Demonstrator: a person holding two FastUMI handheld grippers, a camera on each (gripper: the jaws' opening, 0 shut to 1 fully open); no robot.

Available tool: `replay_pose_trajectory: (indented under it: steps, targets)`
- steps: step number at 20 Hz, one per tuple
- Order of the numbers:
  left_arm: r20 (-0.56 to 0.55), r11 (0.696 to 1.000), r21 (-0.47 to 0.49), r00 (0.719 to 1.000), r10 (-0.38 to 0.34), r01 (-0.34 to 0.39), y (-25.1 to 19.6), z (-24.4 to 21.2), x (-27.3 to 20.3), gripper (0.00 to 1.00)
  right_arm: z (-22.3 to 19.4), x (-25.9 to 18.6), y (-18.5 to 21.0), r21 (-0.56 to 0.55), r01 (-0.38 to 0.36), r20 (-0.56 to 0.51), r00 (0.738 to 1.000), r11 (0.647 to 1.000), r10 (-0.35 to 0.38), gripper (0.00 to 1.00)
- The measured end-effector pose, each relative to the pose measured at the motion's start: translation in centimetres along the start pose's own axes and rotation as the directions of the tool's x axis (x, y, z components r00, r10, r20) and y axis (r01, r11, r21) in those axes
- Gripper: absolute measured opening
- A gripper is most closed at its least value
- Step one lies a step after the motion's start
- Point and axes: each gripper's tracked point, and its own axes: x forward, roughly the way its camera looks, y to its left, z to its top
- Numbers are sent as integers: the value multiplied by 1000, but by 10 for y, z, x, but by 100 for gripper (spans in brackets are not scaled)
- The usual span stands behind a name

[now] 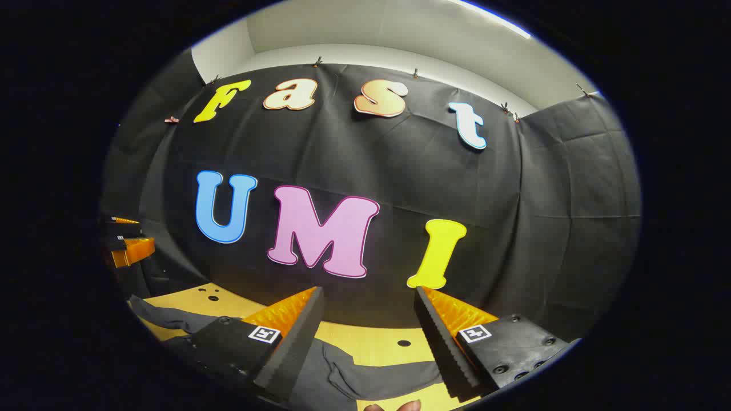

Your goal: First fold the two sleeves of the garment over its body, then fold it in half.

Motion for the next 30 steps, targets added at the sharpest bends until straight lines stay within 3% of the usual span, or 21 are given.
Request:
replay_pose_trajectory:
  steps: [9,18,30]
  targets:
    - [6,999,10,999,-34,34,-5,-1,1,95,4,-4,3,5,6,7,1000,1000,-6,97]
    - [-20,999,-6,999,-42,42,-28,-5,13,95,-4,15,-29,24,32,-5,999,999,-32,97]
    - [-85,1000,-6,996,17,-18,-57,-19,31,95,-81,71,-103,65,53,-121,992,996,-45,97]
